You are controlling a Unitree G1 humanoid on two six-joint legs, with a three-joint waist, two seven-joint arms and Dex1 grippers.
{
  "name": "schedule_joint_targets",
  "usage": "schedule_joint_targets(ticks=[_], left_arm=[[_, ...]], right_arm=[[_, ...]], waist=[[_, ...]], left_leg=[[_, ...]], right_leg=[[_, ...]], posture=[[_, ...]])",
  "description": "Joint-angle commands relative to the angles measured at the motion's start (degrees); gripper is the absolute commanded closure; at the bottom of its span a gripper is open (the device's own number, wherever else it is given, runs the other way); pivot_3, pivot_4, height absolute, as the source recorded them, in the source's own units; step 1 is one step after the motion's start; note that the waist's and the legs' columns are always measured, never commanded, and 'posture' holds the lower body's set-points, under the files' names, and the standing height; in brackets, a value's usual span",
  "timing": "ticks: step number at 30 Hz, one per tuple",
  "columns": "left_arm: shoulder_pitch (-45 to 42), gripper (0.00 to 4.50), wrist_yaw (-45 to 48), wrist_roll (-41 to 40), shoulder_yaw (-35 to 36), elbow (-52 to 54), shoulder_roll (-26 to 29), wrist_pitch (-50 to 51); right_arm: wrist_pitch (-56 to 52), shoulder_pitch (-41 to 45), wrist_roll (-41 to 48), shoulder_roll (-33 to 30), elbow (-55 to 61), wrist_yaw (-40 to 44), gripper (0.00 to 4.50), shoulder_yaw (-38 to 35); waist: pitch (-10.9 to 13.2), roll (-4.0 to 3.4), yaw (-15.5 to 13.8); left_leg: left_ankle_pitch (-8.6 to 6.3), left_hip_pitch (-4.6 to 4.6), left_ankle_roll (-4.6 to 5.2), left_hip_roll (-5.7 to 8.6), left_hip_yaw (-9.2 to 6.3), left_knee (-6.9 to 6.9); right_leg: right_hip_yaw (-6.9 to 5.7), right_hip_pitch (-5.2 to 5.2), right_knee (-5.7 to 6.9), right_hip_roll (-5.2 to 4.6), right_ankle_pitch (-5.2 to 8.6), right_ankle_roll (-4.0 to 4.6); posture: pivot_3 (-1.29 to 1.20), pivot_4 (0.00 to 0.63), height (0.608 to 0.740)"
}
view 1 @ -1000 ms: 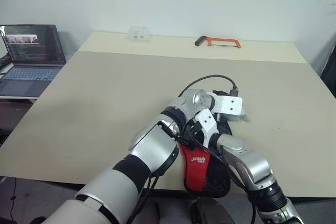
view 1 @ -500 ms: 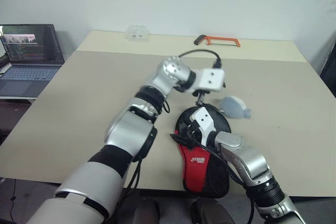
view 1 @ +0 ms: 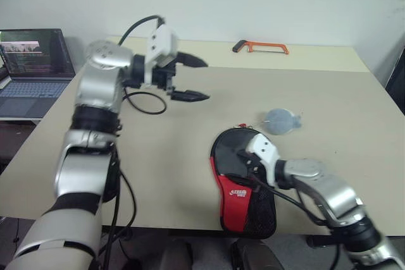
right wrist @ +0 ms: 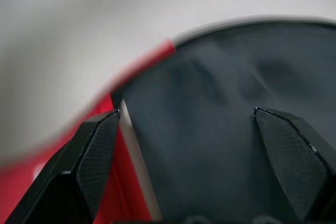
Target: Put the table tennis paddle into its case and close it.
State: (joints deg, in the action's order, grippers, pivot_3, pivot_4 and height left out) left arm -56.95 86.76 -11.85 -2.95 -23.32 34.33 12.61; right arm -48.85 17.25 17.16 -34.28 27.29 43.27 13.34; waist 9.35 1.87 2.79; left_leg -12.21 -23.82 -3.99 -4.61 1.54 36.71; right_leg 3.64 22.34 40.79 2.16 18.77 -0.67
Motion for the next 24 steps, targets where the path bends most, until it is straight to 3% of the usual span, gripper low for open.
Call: schedule_joint_targets(ticks=[1, 4, 7, 13, 19, 24], left_arm=[[5.2, 0.05, -2.7, -5.6, 0.5, 13.5, 0.5, 10.5], [11.1, 0.05, -10.2, -6.6, -0.1, 19.4, -3.1, 14.6], [15.6, 0.05, -16.0, -7.9, -1.1, 22.4, -7.6, 17.9], [21.6, 0.05, -25.9, -2.5, -7.5, 20.5, -14.8, 15.4], [22.8, 0.05, -29.3, -0.2, -11.9, 16.8, -19.1, 13.6], [23.1, 0.05, -32.5, 4.4, -14.7, 12.2, -18.6, 10.3]], right_arm=[[-2.8, 2.8, 5.6, -6.9, 8.9, 4.7, 0.00, -8.1], [-3.2, 4.8, 8.7, -13.6, 10.2, 8.5, 0.00, -13.6], [0.2, 7.2, 7.6, -19.8, 7.2, 11.9, 0.00, -14.7], [16.1, 14.0, -6.8, -28.9, -6.8, 16.0, 0.00, -5.6], [32.0, 21.7, -24.0, -29.7, -24.0, 19.8, 0.00, 6.5], [35.1, 26.0, -27.2, -25.2, -31.4, 22.1, 0.00, 8.4]], waist=[[0.3, 0.05, -0.2], [0.4, 0.06, -0.5], [0.4, 0.13, -0.9], [0.5, 0.18, -0.8], [0.6, 0.12, -0.8], [0.7, 0.01, -0.7]], left_leg=[[0.00, -0.02, 0.00, 0.01, 0.00, 0.02], [0.00, -0.03, 0.00, 0.03, -0.02, 0.11], [0.00, 0.00, 0.01, 0.06, 0.00, 0.13], [-0.03, 0.02, 0.06, 0.10, 0.09, 0.14], [-0.04, 0.04, 0.07, 0.10, 0.16, 0.13], [-0.04, 0.05, 0.07, 0.10, 0.21, 0.10]], right_leg=[[0.00, 0.00, 0.00, -0.02, 0.00, 0.00], [-0.02, -0.03, 0.01, -0.04, 0.00, 0.00], [-0.01, -0.05, -0.01, -0.09, 0.00, -0.01], [0.13, -0.02, -0.02, -0.09, 0.00, 0.00], [0.20, 0.02, -0.02, -0.09, -0.03, 0.04], [0.30, 0.07, 0.00, -0.07, -0.15, 0.26]], posture=[[0.00, 0.150, 0.740], [0.00, 0.150, 0.740], [0.00, 0.150, 0.740], [0.00, 0.150, 0.740], [0.00, 0.150, 0.740], [0.00, 0.150, 0.740]])
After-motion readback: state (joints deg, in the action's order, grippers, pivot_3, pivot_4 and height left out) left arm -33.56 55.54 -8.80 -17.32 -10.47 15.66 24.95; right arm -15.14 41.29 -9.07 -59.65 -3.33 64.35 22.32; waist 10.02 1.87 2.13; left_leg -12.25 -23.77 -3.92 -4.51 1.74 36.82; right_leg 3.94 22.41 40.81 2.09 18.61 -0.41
